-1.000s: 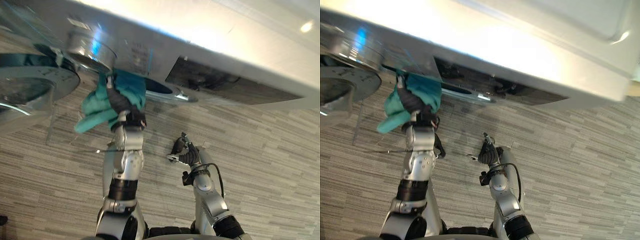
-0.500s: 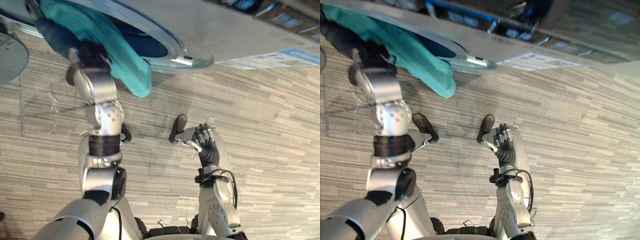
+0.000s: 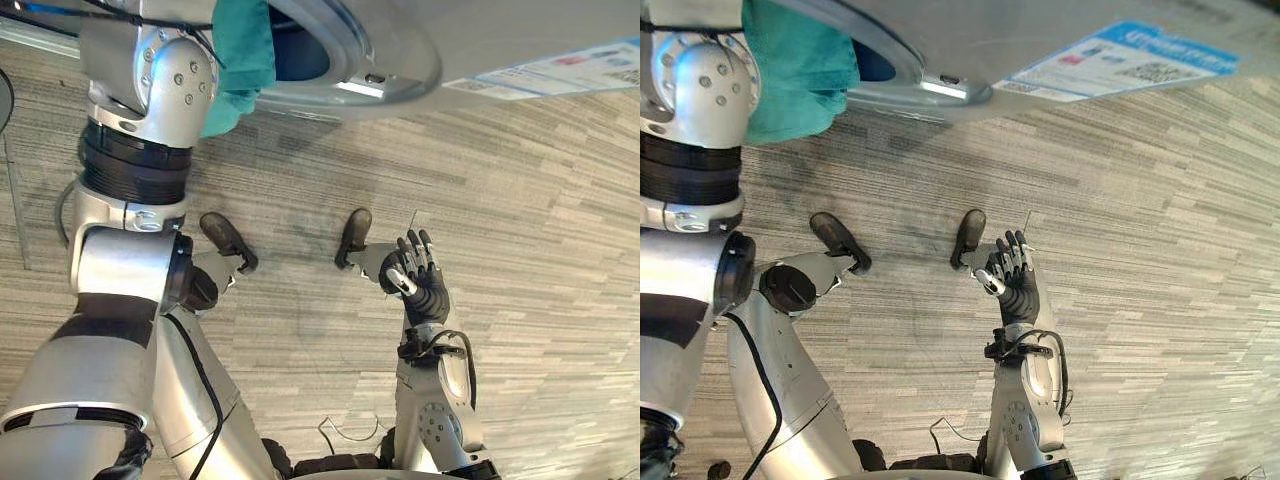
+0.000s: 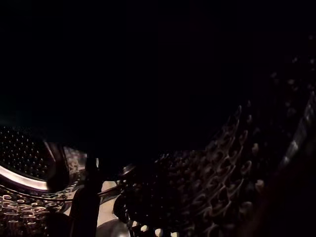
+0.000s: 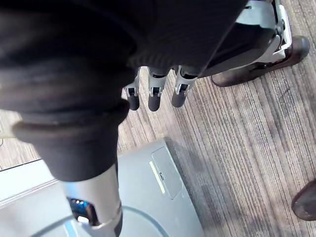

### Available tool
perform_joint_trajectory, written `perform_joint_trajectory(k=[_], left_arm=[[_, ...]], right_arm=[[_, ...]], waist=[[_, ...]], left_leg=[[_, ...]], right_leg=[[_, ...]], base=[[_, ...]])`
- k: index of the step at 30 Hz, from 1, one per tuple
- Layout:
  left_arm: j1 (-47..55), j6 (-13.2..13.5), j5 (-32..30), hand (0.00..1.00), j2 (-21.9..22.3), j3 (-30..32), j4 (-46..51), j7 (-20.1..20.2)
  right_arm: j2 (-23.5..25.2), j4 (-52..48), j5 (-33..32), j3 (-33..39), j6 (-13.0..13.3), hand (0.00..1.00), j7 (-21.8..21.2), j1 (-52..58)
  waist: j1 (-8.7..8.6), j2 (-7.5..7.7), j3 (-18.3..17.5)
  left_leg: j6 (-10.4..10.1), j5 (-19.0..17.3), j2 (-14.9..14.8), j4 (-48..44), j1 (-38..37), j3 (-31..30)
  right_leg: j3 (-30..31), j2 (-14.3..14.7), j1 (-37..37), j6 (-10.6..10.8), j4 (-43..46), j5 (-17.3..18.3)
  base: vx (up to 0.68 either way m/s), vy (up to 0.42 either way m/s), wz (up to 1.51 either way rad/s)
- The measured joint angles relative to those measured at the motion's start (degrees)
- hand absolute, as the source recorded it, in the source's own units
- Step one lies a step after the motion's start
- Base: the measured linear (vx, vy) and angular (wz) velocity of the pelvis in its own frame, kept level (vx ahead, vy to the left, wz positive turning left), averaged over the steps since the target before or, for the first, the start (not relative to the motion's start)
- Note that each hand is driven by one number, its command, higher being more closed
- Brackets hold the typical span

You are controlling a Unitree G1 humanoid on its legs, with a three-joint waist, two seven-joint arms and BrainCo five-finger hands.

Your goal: Pick up the laundry basket with both hands and put the clothes into the washing machine.

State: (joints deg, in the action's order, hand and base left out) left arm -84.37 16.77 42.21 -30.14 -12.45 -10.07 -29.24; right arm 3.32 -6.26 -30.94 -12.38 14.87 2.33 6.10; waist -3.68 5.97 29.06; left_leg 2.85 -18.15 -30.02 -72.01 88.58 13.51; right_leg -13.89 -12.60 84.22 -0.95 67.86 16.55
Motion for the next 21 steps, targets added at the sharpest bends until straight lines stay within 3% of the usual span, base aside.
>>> perform_joint_trajectory(k=[4, 6, 7, 8, 9, 10, 11, 14, 18, 21], left_arm=[[-0.1, 1.3, -2.0, 1.00, -1.8, -1.0, -2.9, -2.0], [-1.3, 0.8, -7.2, 1.00, -2.2, -1.5, -6.9, -1.9], [-2.8, -2.6, -17.0, 1.00, -2.9, -1.8, -10.5, -0.6], [-5.0, -6.1, -24.0, 0.00, -4.5, -3.8, -14.4, 0.5], [-8.4, -11.1, -34.9, 0.00, -6.2, -6.8, -20.1, 3.6], [-8.9, -12.5, -38.7, 0.00, -6.6, -7.4, -21.2, 4.9], [-8.7, -14.5, -48.6, 0.00, -6.8, -8.1, -22.7, 7.9], [-4.8, -16.5, -65.4, 0.00, -5.5, -10.6, -27.2, 13.5], [2.2, -19.6, -72.0, 0.00, 1.3, -9.5, -37.9, 20.3], [4.3, -22.1, -68.1, 0.00, 3.1, -4.7, -40.1, 22.7]], right_arm=[[0.0, -0.6, 0.0, 1.0, -0.1, 0.00, -0.1, 0.0], [0.1, -0.7, -0.1, 2.8, -0.1, 0.00, 0.0, 0.0], [0.1, -0.7, -0.3, 3.7, 0.0, 0.00, -0.1, 0.0], [0.2, -0.6, -0.5, 4.1, 0.0, 0.00, -0.2, 0.0], [0.2, 0.7, -0.5, 4.0, 0.0, 0.00, -0.8, 0.0], [0.2, 1.3, -0.5, 4.0, 0.1, 0.00, -1.3, 0.0], [0.2, 2.7, -0.5, 4.0, 0.0, 0.00, -1.6, 0.1], [0.2, 4.4, -1.2, 3.8, 0.0, 0.00, -2.8, 0.2], [0.1, 5.2, -2.9, 3.6, 0.3, 0.00, -3.9, 0.2], [-0.1, 5.4, -2.7, 3.6, -0.1, 0.00, -5.0, 1.0]], waist=[[0.15, 0.77, 0.0], [0.14, 0.95, -0.1], [0.16, 1.19, -0.2], [0.02, 1.61, -0.5], [-0.42, 2.63, -1.2], [-0.59, 2.69, -1.2], [-0.90, 2.84, -1.4], [-1.79, 2.85, -1.5], [-1.70, 2.89, -1.5], [-1.80, 2.89, -1.5]], left_leg=[[1.0, -0.7, -1.2, 0.2, -1.8, 2.0], [1.3, -0.9, -1.3, 0.9, -3.0, 3.2], [1.1, -1.0, -1.2, 1.6, -3.8, 3.9], [1.0, -1.1, -1.0, 2.3, -4.4, 4.5], [1.0, -1.0, -1.0, 3.6, -5.4, 6.0], [1.0, -1.0, -1.1, 3.9, -5.7, 6.1], [1.0, -1.0, -1.1, 4.7, -6.5, 6.6], [1.1, -0.8, -1.0, 6.0, -7.6, 7.3], [2.0, -0.1, -1.0, 6.7, -8.8, 7.8], [1.2, 0.4, -1.2, 8.2, -9.6, 8.1]], right_leg=[[1.6, 1.5, -0.7, 1.0, -2.6, -2.2], [2.0, 1.5, -1.5, 1.3, -3.9, -2.9], [2.3, 1.5, -2.0, 1.7, -4.8, -3.2], [2.5, 1.5, -2.2, 1.6, -5.6, -3.5], [2.7, 1.4, -2.4, 1.5, -7.2, -4.4], [2.6, 1.4, -2.8, 1.6, -7.8, -4.7], [2.4, 1.3, -3.4, 2.0, -9.0, -5.2], [1.9, 1.4, -4.5, 1.9, -11.0, -6.7], [1.6, 1.4, -5.2, 1.8, -11.2, -6.7], [1.4, 1.9, -6.0, 1.5, -12.8, -6.9]], base=[[-0.07, 0.054, -0.31], [-0.07, 0.036, -0.08], [-0.08, 0.020, -0.01], [-0.13, 0.019, -0.09], [-0.11, 0.016, -0.14], [-0.13, 0.029, -0.23], [-0.09, 0.036, -0.19], [-0.06, 0.031, -0.11], [0.00, 0.000, 0.00], [-0.05, -0.009, -0.01]])
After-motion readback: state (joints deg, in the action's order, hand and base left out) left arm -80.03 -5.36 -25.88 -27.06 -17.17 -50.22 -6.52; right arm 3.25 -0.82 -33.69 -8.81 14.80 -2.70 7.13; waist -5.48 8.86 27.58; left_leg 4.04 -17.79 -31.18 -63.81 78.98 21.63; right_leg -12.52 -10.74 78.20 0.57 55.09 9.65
